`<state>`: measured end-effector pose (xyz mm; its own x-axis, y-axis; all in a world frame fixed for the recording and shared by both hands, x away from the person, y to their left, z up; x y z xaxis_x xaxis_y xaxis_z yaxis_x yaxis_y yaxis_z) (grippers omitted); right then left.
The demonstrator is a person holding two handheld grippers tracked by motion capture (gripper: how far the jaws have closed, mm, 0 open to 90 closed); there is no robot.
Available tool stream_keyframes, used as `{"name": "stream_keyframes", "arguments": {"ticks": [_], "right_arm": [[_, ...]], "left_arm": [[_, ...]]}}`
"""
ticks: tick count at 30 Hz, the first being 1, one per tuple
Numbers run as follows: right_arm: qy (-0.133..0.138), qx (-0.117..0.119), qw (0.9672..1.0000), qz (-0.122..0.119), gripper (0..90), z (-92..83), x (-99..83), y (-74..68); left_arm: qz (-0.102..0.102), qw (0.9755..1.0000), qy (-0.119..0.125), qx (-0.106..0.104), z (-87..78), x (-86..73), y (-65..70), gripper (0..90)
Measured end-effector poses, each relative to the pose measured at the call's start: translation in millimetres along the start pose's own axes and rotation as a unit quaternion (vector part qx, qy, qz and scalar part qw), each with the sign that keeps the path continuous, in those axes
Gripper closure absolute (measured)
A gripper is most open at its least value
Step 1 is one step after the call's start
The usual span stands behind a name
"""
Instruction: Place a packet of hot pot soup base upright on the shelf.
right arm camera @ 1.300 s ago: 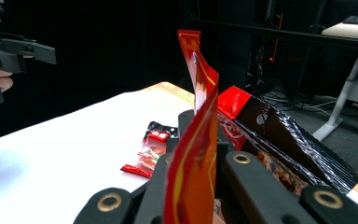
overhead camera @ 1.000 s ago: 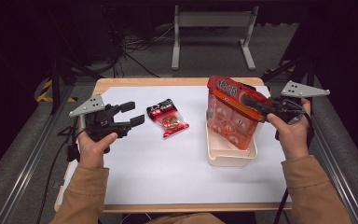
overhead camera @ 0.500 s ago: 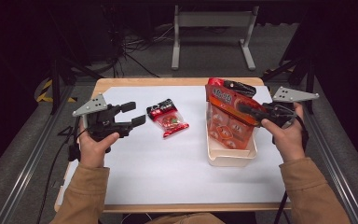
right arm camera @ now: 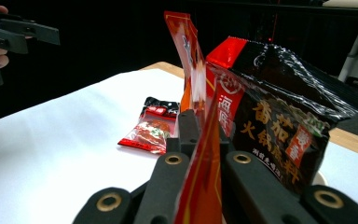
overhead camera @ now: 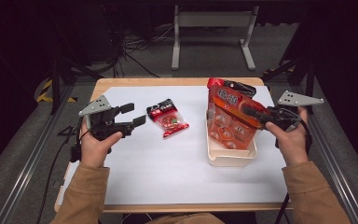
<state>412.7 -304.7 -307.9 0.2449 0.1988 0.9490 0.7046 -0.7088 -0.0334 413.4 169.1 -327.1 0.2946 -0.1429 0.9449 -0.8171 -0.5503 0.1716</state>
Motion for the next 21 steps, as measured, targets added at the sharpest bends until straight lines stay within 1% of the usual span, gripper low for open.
{"name": "stream_keyframes", "arguments": {"ticks": [2, 3, 4, 5, 6, 7, 8, 10, 12, 14, 16, 18, 19, 20, 21], "right_arm": [[0.000, -0.003, 1.0000, 0.001, 89.6, -1.2, -0.7, 0.3], [0.001, -0.002, 1.0000, 0.001, 89.1, -1.4, -0.9, 0.2], [0.002, -0.001, 1.0000, 0.000, 88.0, -1.6, -0.9, 0.1], [0.004, -0.001, 1.0000, -0.001, 86.2, -1.7, -0.7, -0.1], [0.004, -0.001, 1.0000, -0.001, 86.2, -1.7, -0.7, -0.1], [0.011, -0.004, 0.9999, -0.007, 82.7, -2.5, 0.1, -0.5], [0.011, -0.004, 0.9999, -0.007, 82.7, -2.5, 0.1, -0.5], [0.017, -0.003, 0.9998, -0.009, 78.2, -4.0, 0.4, -0.9], [0.020, -0.009, 0.9997, -0.013, 72.4, -6.6, 0.5, -1.2], [0.025, -0.006, 0.9996, -0.012, 68.1, -8.5, 0.3, -1.8], [0.031, -0.006, 0.9994, -0.014, 61.4, -11.4, 0.1, -2.5], [0.036, -0.004, 0.9993, -0.013, 57.2, -14.7, 0.1, -3.5], [0.038, -0.007, 0.9992, -0.014, 54.9, -16.3, 0.1, -3.9], [0.038, -0.007, 0.9992, -0.014, 54.9, -16.3, 0.1, -3.9], [0.042, -0.007, 0.9990, -0.015, 52.6, -18.0, 0.0, -4.5]], "left_arm": [[0.001, 1.0000, -0.006, 0.006, 1.5, -0.9, -1.2, 28.6], [-0.001, 0.9999, -0.007, 0.010, 2.4, -1.6, -1.3, 28.0], [-0.001, 0.9999, -0.010, 0.014, 3.1, -2.1, -2.0, 27.7], [-0.001, 0.9999, -0.010, 0.014, 3.1, -2.1, -2.0, 26.8], [-0.002, 0.9997, -0.014, 0.018, 3.7, -2.9, -2.2, 25.6], [-0.001, 0.9996, -0.014, 0.022, 5.7, -4.1, -2.7, 24.8], [-0.001, 0.9996, -0.014, 0.022, 5.7, -4.1, -2.7, 24.2], [0.002, 0.9996, -0.014, 0.025, 6.8, -4.9, -3.5, 23.5], [0.004, 0.9994, -0.014, 0.031, 7.6, -5.5, -3.4, 21.7], [0.007, 0.9992, -0.012, 0.037, 8.2, -5.8, -3.9, 20.3], [0.008, 0.9991, -0.008, 0.040, 8.9, -6.2, -4.4, 19.3], [0.008, 0.9989, -0.007, 0.046, 9.2, -6.5, -4.8, 17.6], [0.008, 0.9989, -0.007, 0.046, 9.2, -6.5, -4.8, 17.4], [0.010, 0.9988, -0.005, 0.048, 9.4, -6.3, -5.0, 17.4], [0.011, 0.9987, -0.004, 0.049, 9.7, -6.3, -4.9, 16.8]]}}
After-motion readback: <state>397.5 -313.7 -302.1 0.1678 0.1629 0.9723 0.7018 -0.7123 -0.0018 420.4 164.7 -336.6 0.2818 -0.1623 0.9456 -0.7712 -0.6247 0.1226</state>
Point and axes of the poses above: each handheld gripper's, and its own axes: z roughly forward along the jaws, x roughly out of its top, y roughly to its right, the point moved 2 cm from there along z, roughly forward along the jaws, and after that the axes turned 3 degrees about -x, right-handed, at the moved point
